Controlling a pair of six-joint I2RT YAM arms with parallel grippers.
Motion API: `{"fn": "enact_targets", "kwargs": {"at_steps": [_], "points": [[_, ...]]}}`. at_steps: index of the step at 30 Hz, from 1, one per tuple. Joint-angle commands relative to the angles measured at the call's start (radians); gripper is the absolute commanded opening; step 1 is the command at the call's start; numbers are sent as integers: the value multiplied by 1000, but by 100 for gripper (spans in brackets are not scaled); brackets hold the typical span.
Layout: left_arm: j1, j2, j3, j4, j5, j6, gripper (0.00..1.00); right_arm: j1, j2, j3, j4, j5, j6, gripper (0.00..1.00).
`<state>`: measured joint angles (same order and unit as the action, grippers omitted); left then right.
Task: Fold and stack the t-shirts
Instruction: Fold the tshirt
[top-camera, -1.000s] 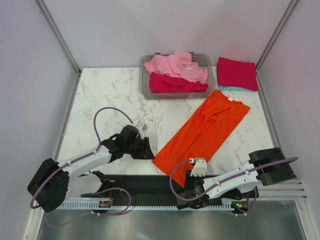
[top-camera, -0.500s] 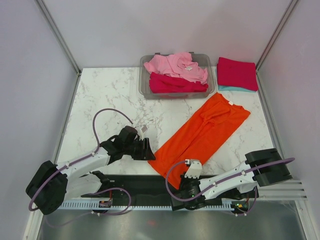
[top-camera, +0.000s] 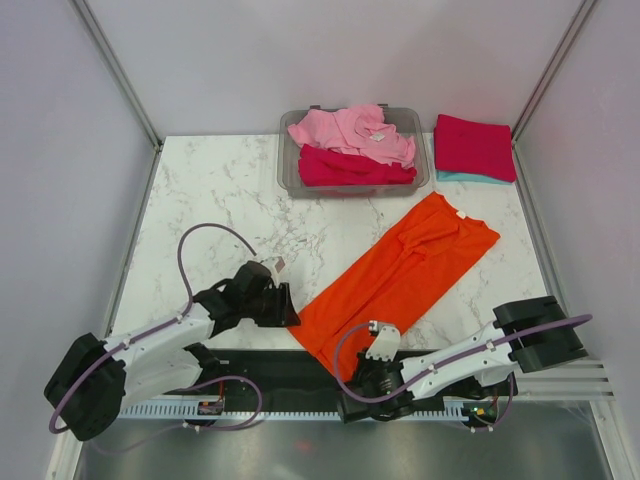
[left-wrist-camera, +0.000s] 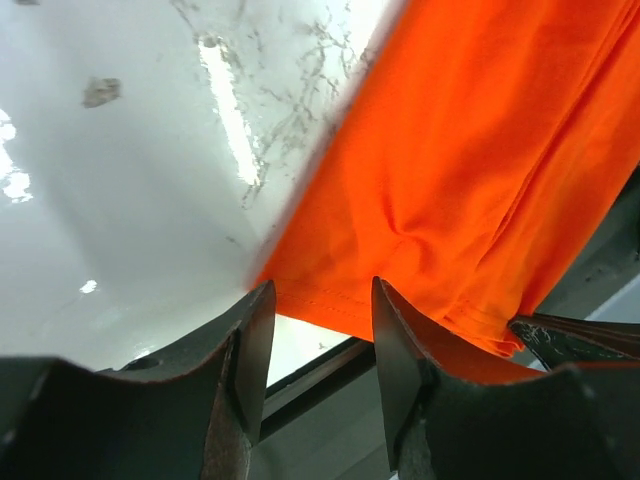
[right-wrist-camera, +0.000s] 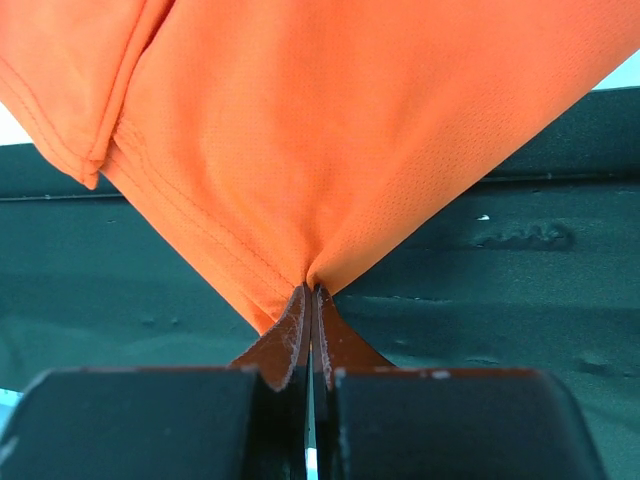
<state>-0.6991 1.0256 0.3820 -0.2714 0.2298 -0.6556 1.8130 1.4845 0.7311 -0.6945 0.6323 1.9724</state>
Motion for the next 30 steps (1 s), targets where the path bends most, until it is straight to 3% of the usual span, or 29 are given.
{"fn": "enact_targets", "kwargs": {"at_steps": [1,7,27,30], "points": [[-7,-65,-5,-34,-98,-21,52,16,-26,-19,3,-8,101,0],[-11,-139,-5,-42,-130,-15,56,39,-43,-71,-7,-23,155,0],[-40,4,-57,63,-35,-41,50,58,-84,-104,-23,-8,201,0],[-42,2,-57,75,-18,-41,43,59,-87,-102,-26,-8,203,0]]}}
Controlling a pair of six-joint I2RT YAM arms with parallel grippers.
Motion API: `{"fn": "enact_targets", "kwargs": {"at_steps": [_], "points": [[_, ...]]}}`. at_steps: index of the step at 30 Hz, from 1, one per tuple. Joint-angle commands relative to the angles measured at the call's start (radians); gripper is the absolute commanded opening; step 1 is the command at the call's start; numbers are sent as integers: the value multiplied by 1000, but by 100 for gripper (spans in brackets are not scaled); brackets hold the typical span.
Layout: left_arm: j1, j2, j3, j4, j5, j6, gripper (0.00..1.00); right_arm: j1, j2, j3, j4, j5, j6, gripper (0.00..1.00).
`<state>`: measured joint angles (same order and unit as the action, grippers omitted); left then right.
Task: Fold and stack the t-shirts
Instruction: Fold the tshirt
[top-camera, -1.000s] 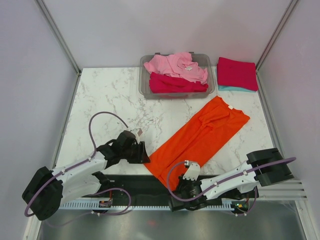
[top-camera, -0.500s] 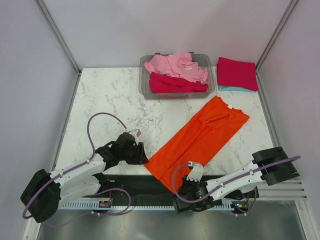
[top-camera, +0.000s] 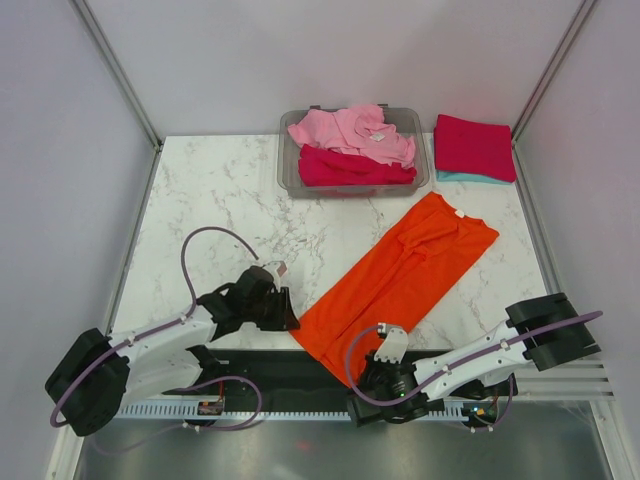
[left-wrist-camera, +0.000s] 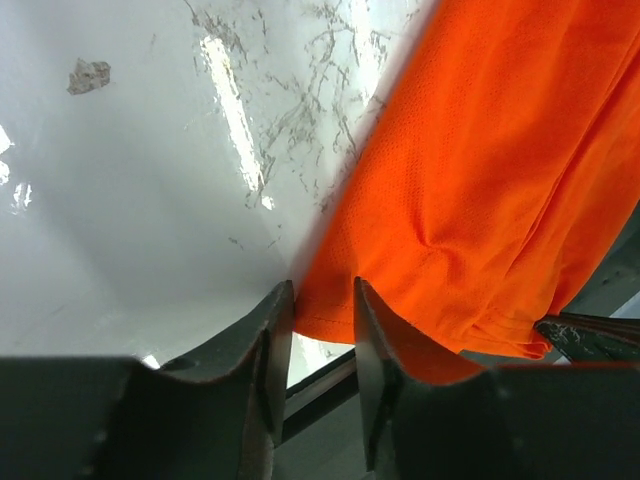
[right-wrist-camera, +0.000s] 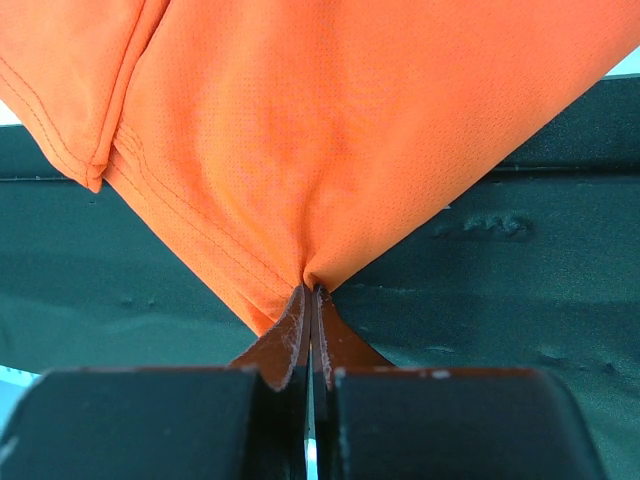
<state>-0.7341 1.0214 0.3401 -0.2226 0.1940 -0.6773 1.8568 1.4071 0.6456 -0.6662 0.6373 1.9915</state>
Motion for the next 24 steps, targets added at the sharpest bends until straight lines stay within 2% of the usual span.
{"fn": "enact_targets", "kwargs": {"at_steps": [1,3,4,7,10,13,20,24], "points": [[-7,5,-16,26,27,-19,36,15,-11,-17,-56,-11,184,0],[-8,-4,-18,29,39,-21,25,18,-17,-11,-70,-7,187,0],[-10,-26,-16,28,54,-19,12,16,-19,-8,-75,-5,187,0],[-10,-99,26,-46,67,-28,2,22,-31,48,-133,18,176,0],[-10,-142,113,-157,50,-41,2,24,-42,126,-206,64,158,0],[-10,-127,229,-259,30,-31,2,24,-91,129,-211,114,159,0],[-8,48,431,-300,35,13,2,-17,-244,91,-269,193,162,0],[-8,222,545,-299,58,42,2,-56,-353,75,-349,235,165,0]]}}
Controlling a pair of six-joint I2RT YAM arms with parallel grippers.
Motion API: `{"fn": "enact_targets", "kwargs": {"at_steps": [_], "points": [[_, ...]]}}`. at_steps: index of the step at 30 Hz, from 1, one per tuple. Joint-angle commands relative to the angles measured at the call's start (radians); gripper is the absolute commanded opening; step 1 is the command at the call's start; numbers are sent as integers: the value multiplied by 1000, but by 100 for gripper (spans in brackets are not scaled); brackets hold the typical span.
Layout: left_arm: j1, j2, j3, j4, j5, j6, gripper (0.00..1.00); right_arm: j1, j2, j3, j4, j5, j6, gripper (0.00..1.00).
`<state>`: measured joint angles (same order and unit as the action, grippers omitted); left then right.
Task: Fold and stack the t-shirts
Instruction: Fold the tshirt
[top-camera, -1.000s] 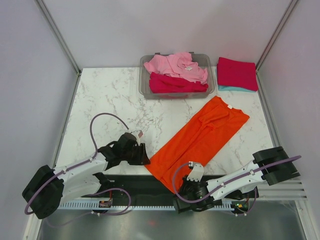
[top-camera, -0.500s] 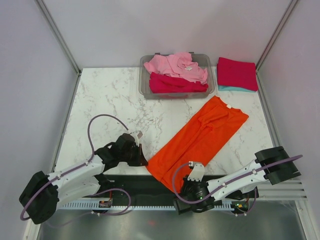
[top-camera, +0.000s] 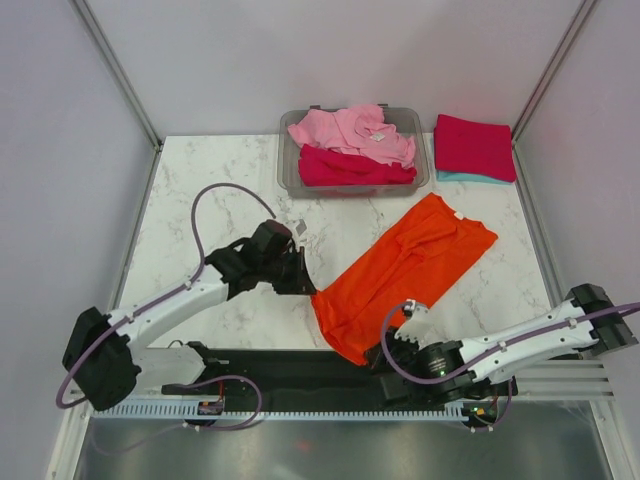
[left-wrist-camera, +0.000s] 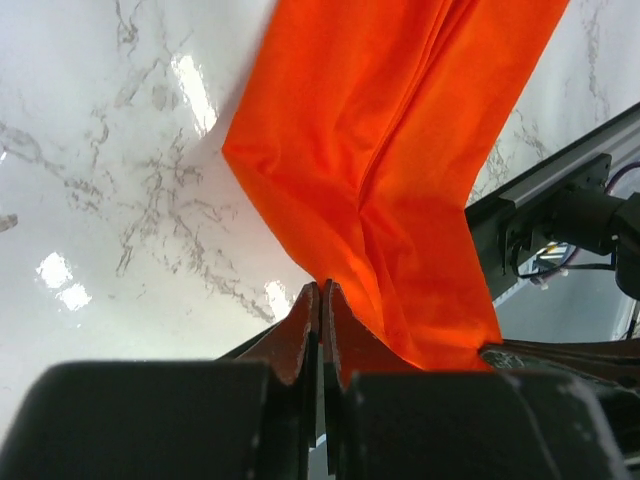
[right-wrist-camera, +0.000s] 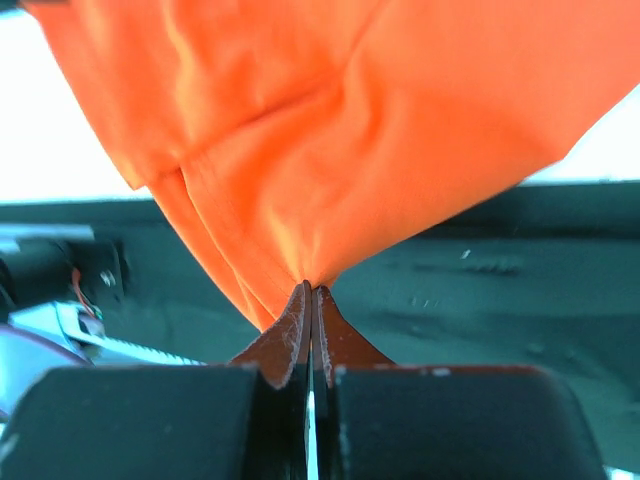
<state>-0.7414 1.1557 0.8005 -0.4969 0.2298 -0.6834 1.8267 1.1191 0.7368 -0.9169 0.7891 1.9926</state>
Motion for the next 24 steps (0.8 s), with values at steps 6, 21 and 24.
{"fn": "enact_targets", "kwargs": {"at_steps": [6,21,24], "points": [[-1,272,285,3,65,61,2,-118,-163,-16,-210,130,101,0],[-4,627,614,23,114,97,2,-317,-323,-14,-358,240,-38,0],[-4,660,664,23,115,116,2,-331,-329,-19,-356,245,-60,0]]}}
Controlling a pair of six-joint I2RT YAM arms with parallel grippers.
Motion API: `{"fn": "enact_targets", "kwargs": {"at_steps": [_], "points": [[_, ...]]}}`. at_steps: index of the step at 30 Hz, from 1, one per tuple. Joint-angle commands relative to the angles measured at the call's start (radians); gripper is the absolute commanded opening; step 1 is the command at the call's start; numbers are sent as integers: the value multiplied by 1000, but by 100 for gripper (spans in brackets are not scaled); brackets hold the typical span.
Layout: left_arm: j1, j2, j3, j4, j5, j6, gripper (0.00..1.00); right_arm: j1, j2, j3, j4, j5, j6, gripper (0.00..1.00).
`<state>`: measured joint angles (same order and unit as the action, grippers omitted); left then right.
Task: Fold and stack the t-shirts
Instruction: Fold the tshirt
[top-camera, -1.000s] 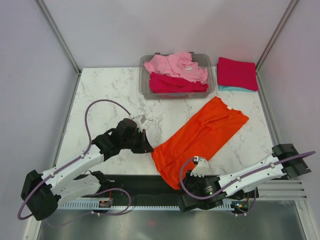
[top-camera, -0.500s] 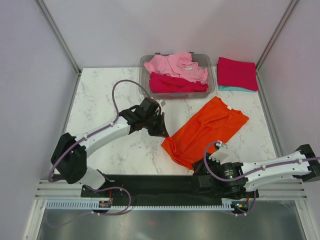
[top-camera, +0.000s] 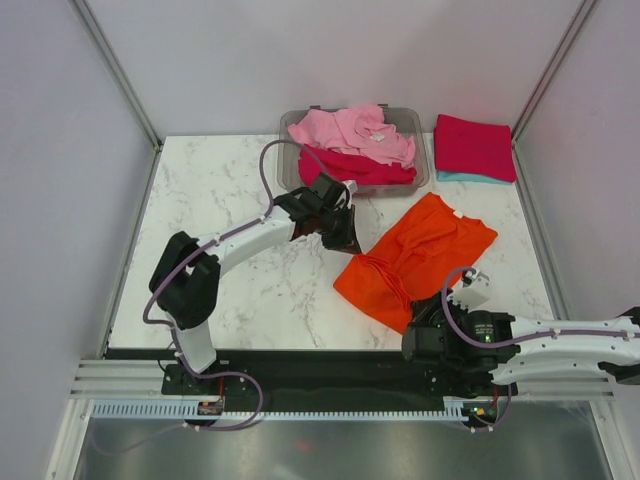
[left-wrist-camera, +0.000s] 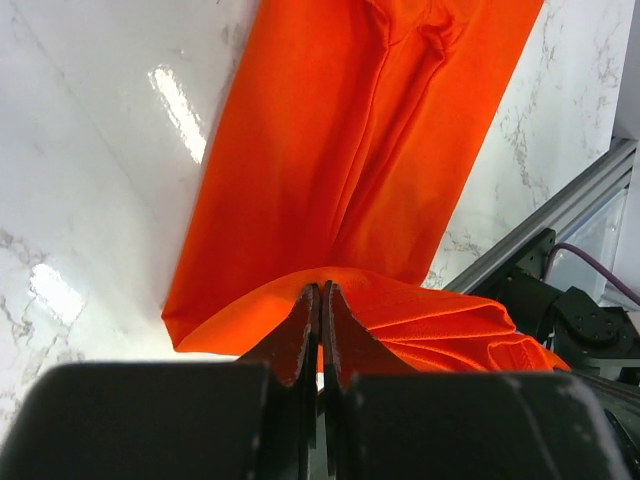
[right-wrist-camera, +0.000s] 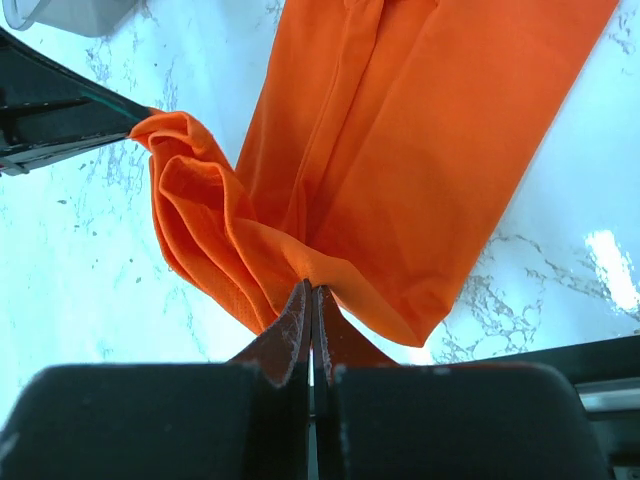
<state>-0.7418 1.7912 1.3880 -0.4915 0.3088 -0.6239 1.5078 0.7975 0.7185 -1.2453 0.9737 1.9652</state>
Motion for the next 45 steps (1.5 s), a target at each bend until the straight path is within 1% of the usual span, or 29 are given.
{"fn": "enact_targets", "kwargs": {"at_steps": [1,5,8,9,11,12,13,15,16,18,19,20,22,26,30,34,37,38,40,41,43,44,45], "points": [[-4,46,89,18,35,64,2,-17,-7,-4,-28,60,-32,0],[-2,103,154,13,29,76,2,-38,0,-33,-19,77,-37,0],[-2,151,204,8,35,78,2,-69,19,-39,4,114,-83,0],[-2,161,229,8,39,79,2,-87,43,-37,10,125,-144,0],[-2,194,252,5,44,79,2,-170,87,-22,30,115,-204,0],[-2,206,275,5,49,79,2,-197,94,-19,49,108,-276,0],[-2,214,284,4,50,79,2,-251,95,-17,72,102,-322,0],[-2,234,307,1,55,79,2,-309,82,-24,160,91,-411,0],[-2,238,313,1,58,81,2,-366,74,-28,191,68,-495,0],[-2,252,331,-1,61,84,2,-421,57,-42,274,42,-572,0],[-2,258,336,1,61,88,2,-470,54,-48,305,16,-641,0],[-2,261,342,-1,62,92,2,-492,57,-59,349,4,-667,0],[-2,283,364,1,67,101,2,-546,68,-67,383,-18,-724,0],[-2,323,408,-7,75,113,2,-597,111,-88,463,-67,-769,0],[-2,365,463,-10,95,122,3,-644,141,-108,501,-96,-790,0],[-2,405,502,-10,104,136,4,-727,149,-139,549,-138,-831,0],[-2,428,522,-12,107,142,5,-791,154,-177,622,-182,-881,0],[-2,441,532,-12,110,144,6,-807,161,-185,638,-193,-893,0],[-2,451,545,-13,116,151,11,-851,172,-201,687,-226,-929,0],[-2,458,560,-13,118,156,14,-865,193,-206,702,-239,-942,2],[-2,468,575,-13,124,173,25,-899,219,-205,722,-260,-962,15],[-1,470,610,-25,124,181,33,-911,241,-203,731,-268,-976,25],[1,479,634,-35,122,196,52,-923,252,-200,736,-274,-982,50]]}}
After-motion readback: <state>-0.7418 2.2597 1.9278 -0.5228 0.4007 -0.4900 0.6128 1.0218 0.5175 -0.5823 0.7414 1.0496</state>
